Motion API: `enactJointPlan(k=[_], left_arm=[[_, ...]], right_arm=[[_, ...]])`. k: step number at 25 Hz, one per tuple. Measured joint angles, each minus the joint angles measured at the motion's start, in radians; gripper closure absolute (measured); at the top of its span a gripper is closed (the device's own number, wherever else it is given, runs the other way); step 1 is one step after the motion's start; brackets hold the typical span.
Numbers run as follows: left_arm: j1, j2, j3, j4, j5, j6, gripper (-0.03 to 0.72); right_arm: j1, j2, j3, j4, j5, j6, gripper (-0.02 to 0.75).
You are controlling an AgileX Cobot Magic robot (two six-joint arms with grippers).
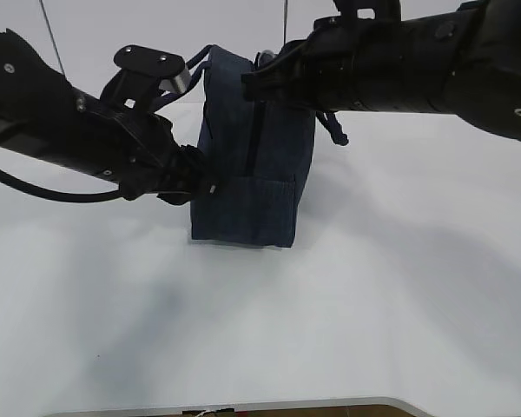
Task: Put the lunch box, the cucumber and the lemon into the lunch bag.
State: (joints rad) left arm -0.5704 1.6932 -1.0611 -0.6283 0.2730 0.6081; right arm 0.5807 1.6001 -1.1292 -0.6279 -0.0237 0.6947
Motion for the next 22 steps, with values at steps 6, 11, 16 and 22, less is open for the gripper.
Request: enactJointPlan(k=[6, 11, 16, 22], left_arm=[[0.000, 0.027, 0.000, -0.019, -0.015, 0.001, 0.630], [0.000, 0.007, 0.000, -0.011, 0.030, 0.016, 0.684], [0.000, -0.051, 0.028, 0.005, 0.083, 0.019, 0.686], [0.000, -0.099, 0.099, 0.005, 0.080, 0.020, 0.686]], right_arm=[[0.000, 0.000, 0.000, 0.002, 0.008, 0.042, 0.733], [0.000, 0.000, -0.013, 0.004, 0.033, 0.049, 0.733], [0.000, 0.002, -0.075, -0.007, 0.079, 0.050, 0.733], [0.000, 0.061, -0.179, -0.044, 0.142, 0.052, 0.733]])
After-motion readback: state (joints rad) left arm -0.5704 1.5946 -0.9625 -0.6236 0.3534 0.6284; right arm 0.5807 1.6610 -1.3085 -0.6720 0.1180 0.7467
